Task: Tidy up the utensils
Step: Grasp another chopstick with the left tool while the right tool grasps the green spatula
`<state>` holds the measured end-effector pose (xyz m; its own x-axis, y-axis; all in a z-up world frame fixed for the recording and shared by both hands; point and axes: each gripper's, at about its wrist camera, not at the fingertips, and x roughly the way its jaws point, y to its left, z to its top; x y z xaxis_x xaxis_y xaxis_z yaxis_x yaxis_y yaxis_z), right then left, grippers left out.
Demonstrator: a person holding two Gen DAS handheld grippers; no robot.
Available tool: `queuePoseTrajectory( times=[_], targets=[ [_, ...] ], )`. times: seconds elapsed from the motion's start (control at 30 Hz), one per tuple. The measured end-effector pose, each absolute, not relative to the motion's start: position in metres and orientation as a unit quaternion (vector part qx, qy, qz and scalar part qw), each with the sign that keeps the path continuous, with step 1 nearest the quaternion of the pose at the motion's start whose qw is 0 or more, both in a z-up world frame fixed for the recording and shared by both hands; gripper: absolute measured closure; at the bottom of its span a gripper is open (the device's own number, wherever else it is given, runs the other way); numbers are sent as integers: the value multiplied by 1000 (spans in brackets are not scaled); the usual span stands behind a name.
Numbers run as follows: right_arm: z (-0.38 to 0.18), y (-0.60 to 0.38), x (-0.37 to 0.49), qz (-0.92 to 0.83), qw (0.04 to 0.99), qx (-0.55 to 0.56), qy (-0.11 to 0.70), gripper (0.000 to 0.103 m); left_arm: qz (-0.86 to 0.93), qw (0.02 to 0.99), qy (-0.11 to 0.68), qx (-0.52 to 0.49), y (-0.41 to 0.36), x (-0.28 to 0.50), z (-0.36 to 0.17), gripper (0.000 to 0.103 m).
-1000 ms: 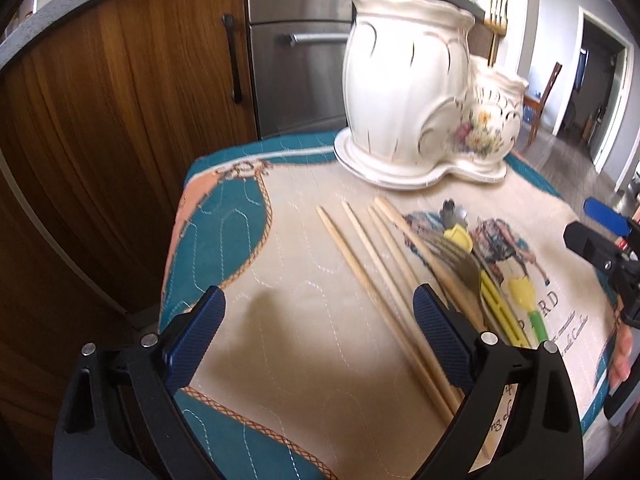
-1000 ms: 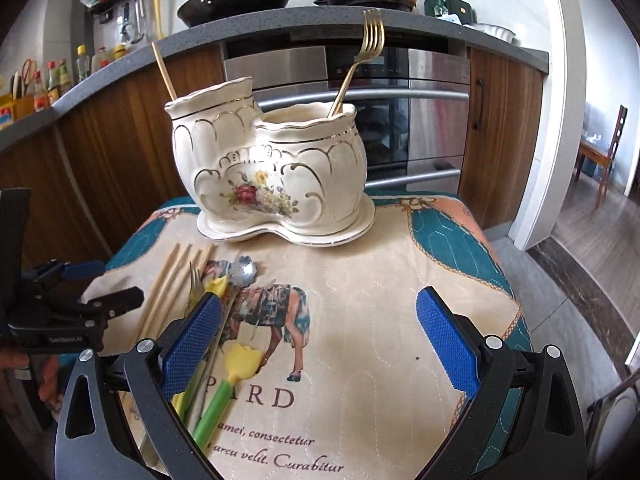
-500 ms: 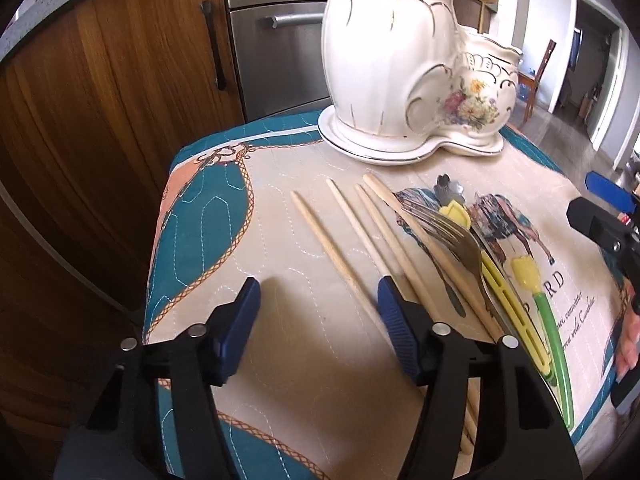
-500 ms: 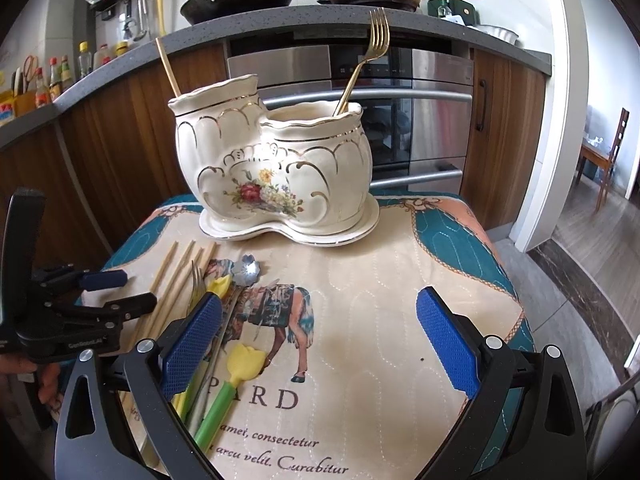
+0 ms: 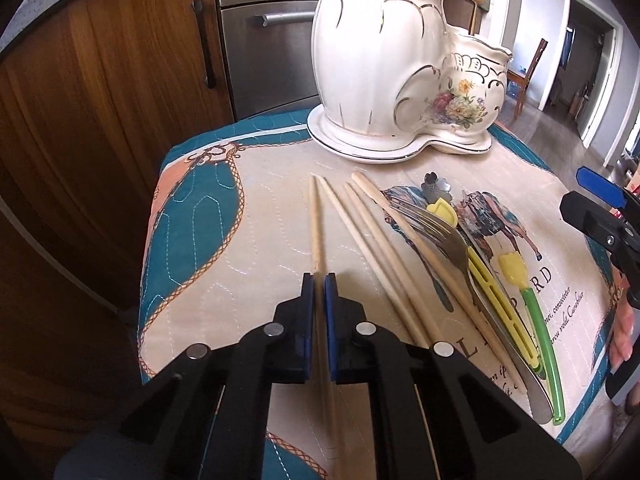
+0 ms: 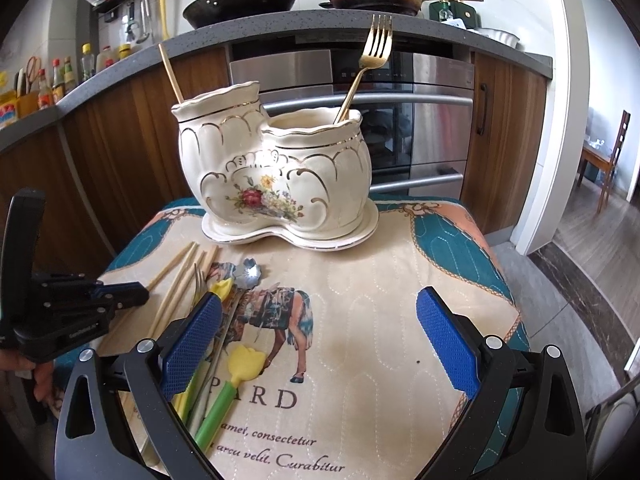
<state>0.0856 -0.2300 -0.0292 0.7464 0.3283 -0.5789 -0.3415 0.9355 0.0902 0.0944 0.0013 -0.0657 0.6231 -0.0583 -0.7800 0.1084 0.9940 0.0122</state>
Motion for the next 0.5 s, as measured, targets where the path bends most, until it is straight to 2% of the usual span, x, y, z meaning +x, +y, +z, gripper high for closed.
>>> queuePoseTrajectory(
  times=[0.3, 0.47, 0.5],
  targets=[
    [-32, -209, 64, 201, 921, -62, 329, 9, -44, 916, 399, -8, 14, 91, -54, 98],
    [-42, -203, 48, 199, 910, -78, 355, 37, -60, 917, 395, -10, 17, 90, -53, 98],
    [-43, -202, 45, 201, 908, -78, 361, 40, -63, 916, 396, -11, 17, 90, -54, 98]
  ],
)
